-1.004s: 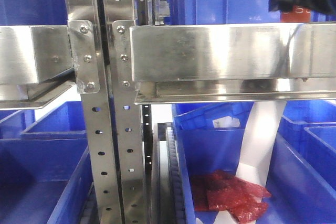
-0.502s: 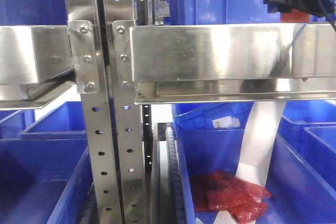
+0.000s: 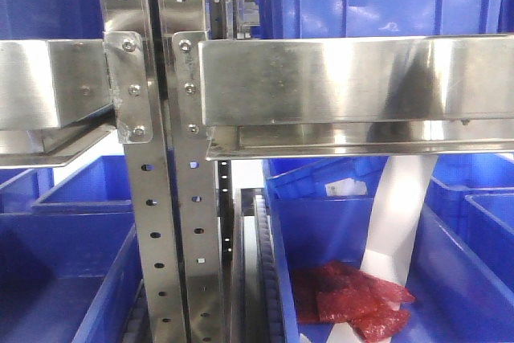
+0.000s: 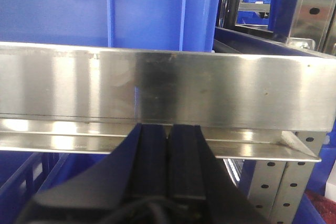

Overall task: Grab orange capacitor from left shelf to right conveyor
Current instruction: 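Lift the held cell and withdraw the right arm from the shelf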

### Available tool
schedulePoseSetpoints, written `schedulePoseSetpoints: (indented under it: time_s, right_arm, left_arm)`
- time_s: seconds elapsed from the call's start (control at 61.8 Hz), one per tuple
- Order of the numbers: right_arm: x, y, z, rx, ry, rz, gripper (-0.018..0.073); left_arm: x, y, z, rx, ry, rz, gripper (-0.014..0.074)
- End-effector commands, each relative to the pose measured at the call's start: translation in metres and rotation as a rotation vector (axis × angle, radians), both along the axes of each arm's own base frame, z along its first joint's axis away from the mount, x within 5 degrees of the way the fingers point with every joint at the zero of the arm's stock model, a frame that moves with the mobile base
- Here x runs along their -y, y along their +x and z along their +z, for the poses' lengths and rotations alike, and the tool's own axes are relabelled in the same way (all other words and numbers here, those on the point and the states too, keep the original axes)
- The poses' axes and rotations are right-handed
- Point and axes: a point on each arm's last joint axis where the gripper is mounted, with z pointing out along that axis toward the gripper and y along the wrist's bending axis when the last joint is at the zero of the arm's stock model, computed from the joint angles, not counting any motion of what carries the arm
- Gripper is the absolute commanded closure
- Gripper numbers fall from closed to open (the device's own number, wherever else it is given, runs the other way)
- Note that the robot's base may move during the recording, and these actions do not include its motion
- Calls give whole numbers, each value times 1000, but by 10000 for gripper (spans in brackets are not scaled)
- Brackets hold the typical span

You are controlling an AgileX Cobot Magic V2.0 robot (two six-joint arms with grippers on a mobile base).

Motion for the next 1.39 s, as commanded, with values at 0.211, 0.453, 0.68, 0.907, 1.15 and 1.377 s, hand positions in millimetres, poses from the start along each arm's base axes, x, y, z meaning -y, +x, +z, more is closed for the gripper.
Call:
schedulePoseSetpoints:
  time_s: [0.211,0.453,0.68,0.907,1.15,1.377]
  right_arm:
    - [12,-105,3,255,-35,4,452]
    - [17,-155,-7,343,-91,7,452]
    - [18,-168,-6,395,-85,4,452]
    - [18,-168,-6,392,-86,4,452]
    - [18,-168,-6,392,-86,4,452]
    - [18,-168,-6,392,-86,4,452]
  left_arm:
    - [-1,-1,10,101,-6,9,723]
    - [-1,-1,10,101,-6,9,723]
    - [-1,-1,10,101,-6,9,723]
    - [-1,-1,10,101,-6,9,723]
    - [-1,-1,10,101,-6,9,723]
    - [-1,-1,10,101,-6,9,723]
